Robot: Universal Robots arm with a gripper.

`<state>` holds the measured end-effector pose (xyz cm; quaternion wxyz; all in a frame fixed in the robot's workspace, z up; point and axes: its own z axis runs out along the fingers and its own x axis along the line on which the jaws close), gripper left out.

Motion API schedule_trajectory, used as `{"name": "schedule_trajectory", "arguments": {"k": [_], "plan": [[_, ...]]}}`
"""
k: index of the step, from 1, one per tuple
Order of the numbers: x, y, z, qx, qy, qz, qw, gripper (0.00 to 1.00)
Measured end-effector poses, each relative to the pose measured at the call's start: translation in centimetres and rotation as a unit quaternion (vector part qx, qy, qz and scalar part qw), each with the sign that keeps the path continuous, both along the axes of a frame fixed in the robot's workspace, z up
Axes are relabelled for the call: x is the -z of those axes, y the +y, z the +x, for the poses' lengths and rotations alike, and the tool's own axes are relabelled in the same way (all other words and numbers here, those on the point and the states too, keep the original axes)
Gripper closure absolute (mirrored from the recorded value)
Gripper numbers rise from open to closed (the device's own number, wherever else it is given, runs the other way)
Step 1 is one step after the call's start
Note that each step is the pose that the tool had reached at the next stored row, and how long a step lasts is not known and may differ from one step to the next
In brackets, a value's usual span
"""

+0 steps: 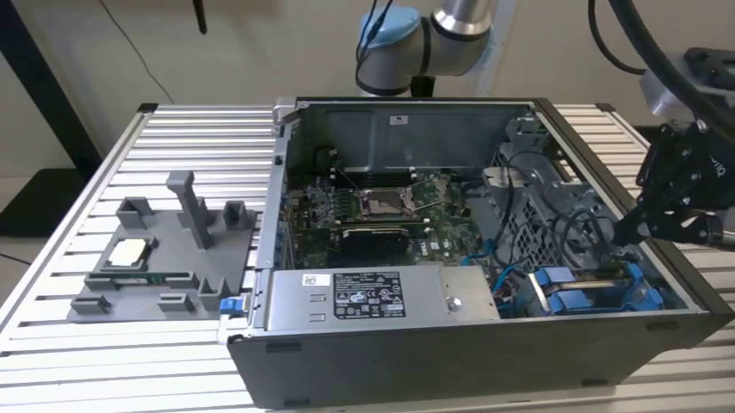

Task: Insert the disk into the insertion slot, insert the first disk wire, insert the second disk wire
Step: 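Insert the second disk wire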

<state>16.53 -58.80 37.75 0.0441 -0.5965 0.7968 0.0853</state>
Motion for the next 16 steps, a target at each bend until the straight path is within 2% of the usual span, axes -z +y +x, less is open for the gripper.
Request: {"name": "schedule_trajectory", "arguments": {"k": [5, 10, 12, 14, 16], "plan": [[-0.64, 0.63, -0.9, 0.000, -0.0009, 0.0007, 1.0000, 0.85], [-0.84, 0.79, -2.9, 0.000, -0.0031, 0.0015, 1.0000, 0.85], [-0.84, 0.75, -3.5, 0.000, -0.0075, 0.0026, 1.0000, 0.85], [-0.83, 0.58, -3.6, -0.004, -0.0118, 0.0030, 0.9999, 0.85], [-0.80, 0.45, -3.6, -0.012, -0.0135, 0.0032, 0.9998, 0.85]]}}
